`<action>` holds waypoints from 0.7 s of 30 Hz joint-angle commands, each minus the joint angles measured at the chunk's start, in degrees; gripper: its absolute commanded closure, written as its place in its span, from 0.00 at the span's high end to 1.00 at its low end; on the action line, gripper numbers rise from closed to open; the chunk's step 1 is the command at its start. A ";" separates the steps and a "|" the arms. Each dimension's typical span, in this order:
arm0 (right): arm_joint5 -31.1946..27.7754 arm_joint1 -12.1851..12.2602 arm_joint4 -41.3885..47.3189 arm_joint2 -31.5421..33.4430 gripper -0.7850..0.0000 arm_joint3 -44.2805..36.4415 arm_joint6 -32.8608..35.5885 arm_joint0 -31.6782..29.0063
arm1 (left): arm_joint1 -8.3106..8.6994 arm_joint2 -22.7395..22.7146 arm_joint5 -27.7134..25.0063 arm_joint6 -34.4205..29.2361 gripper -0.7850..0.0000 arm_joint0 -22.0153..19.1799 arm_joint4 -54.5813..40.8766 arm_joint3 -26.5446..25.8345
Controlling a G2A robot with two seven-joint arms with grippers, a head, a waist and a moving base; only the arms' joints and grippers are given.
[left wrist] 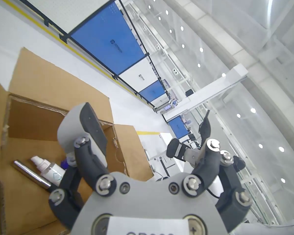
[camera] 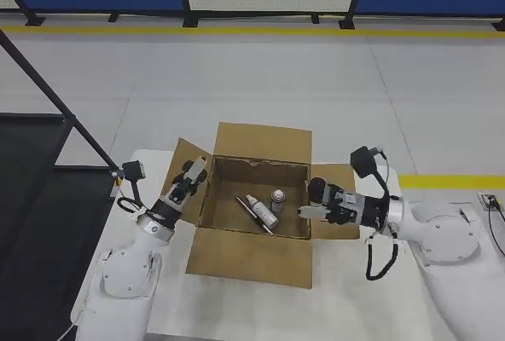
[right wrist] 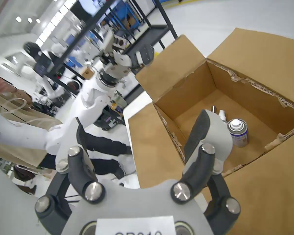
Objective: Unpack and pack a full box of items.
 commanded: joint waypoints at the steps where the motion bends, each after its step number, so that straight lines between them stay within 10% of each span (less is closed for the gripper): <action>1: 1.50 -0.40 -4.31 -4.16 1.00 0.96 1.17 3.39 | 0.29 -2.33 1.02 0.83 1.00 2.23 -0.66 -1.60; 10: 12.18 -3.32 -20.39 -18.78 1.00 8.99 -3.21 14.26 | 1.22 -5.33 0.74 -2.65 1.00 5.71 -2.86 -3.05; 21: 12.92 -3.52 -20.21 -19.15 1.00 9.65 -4.12 14.49 | 1.22 -5.33 0.74 -2.65 1.00 5.71 -2.86 -3.05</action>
